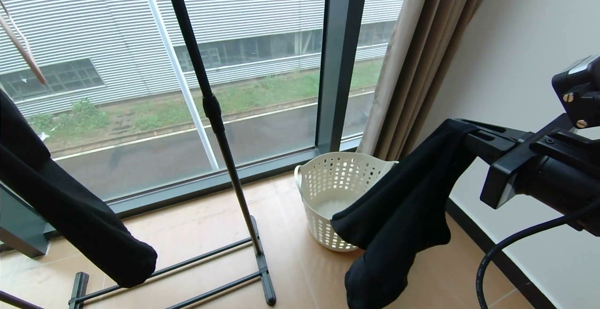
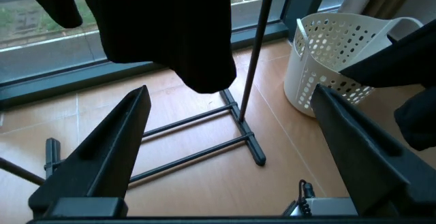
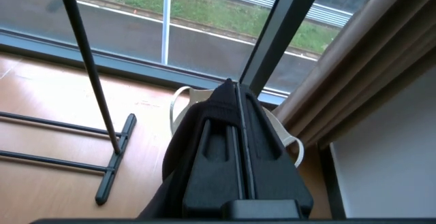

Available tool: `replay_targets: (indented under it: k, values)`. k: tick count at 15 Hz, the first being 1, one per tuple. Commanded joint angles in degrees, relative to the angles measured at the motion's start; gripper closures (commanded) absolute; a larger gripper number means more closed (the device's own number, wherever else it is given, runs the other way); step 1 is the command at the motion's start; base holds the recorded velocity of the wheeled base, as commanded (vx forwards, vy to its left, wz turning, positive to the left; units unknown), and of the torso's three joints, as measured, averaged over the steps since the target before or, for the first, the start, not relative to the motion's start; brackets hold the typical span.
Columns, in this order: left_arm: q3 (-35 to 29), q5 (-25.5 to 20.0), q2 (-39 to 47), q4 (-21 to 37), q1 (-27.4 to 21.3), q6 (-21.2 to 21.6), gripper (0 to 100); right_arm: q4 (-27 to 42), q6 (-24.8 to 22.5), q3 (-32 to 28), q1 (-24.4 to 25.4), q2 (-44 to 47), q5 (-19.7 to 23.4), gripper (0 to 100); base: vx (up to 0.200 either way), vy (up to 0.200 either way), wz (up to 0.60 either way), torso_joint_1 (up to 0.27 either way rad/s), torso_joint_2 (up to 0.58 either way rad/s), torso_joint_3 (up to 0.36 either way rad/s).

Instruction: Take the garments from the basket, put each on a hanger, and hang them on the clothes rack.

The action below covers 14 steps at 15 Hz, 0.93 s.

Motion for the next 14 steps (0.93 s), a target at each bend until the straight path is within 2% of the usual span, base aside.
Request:
replay_targets:
  k: [1, 14]
  values:
    - [0.02, -0.02, 0.05, 0.01, 0.02, -0.02, 0, -0.03, -0.01, 0.0, 0.01, 0.03, -0.01, 100, 0.0, 0.0, 0.0, 0.183, -0.45, -0.071]
    - [0.02, 0.07, 0.05, 0.01, 0.02, -0.02, 0, -0.03, -0.1, 0.09, 0.01, 0.03, -0.01, 100, 0.0, 0.0, 0.0, 0.219, -0.5, -0.084]
